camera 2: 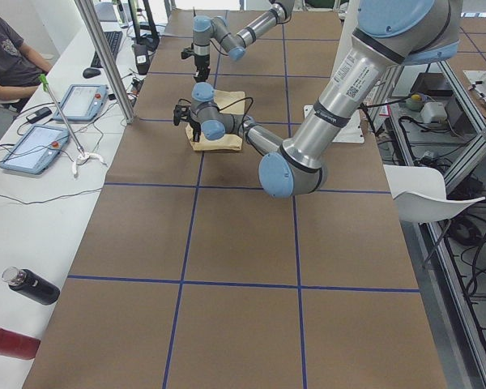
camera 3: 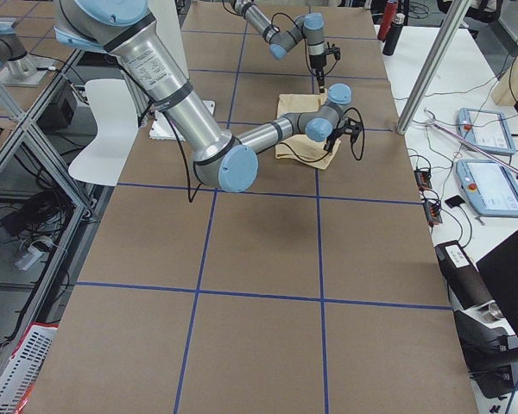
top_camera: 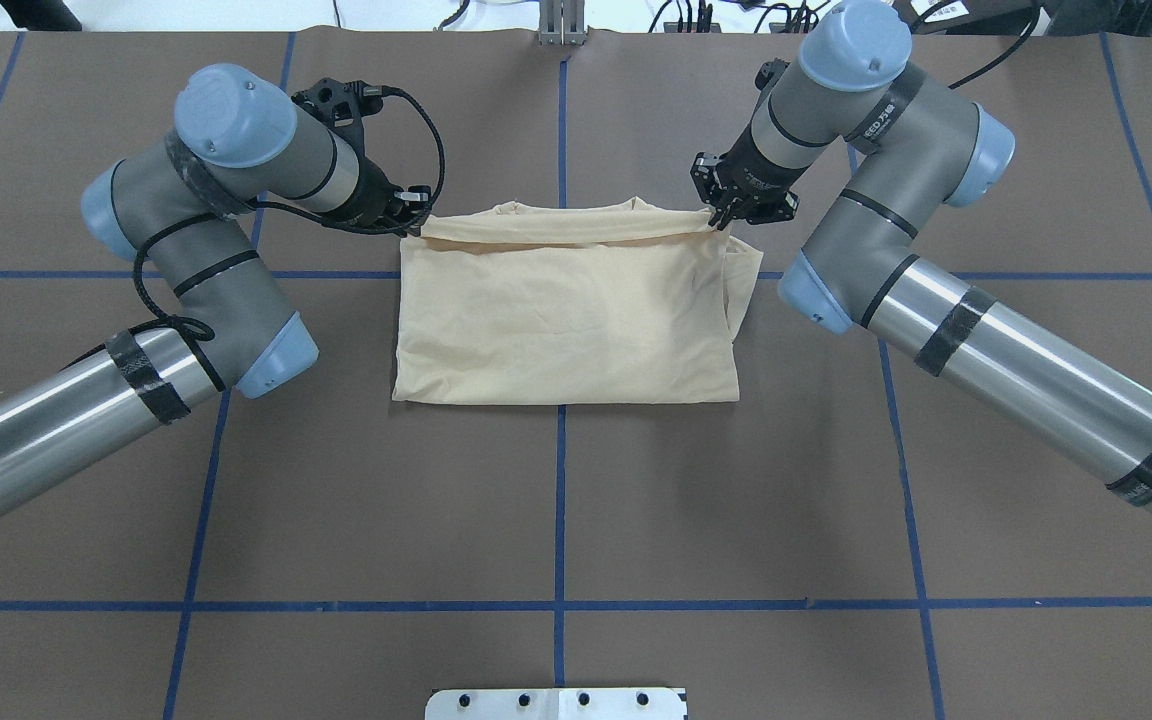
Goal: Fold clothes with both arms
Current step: 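Lay the hem down near the collar and open both grippers, then lower the right gripper to the folded shirt's side edge and grasp it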
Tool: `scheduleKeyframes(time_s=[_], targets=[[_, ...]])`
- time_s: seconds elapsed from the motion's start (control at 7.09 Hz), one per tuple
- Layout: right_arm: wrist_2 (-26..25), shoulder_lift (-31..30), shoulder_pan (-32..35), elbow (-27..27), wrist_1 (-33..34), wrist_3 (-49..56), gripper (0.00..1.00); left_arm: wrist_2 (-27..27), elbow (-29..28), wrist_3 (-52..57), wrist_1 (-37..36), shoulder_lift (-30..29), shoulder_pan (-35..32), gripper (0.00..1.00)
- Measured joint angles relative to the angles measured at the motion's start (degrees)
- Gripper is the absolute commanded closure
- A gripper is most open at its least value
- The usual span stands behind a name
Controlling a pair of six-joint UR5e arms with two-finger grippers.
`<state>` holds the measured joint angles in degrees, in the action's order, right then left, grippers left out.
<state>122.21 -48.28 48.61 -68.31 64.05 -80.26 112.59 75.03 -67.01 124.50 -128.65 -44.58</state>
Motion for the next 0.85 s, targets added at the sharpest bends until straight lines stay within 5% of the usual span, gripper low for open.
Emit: scheduleKeyframes(time_s=[0.42,0.85], targets=[[2.6,-0.2,1.6,-2.3,-0.5,0.5,0.00,0.2,3.9,0.0,-0.6,0.3,-1.4,0.00],[4.2,-6.9,-0.5,-12.9,-0.2,-2.1,0.00,0.2,8.5,0.0,-1.3,2.8,-2.6,0.00]])
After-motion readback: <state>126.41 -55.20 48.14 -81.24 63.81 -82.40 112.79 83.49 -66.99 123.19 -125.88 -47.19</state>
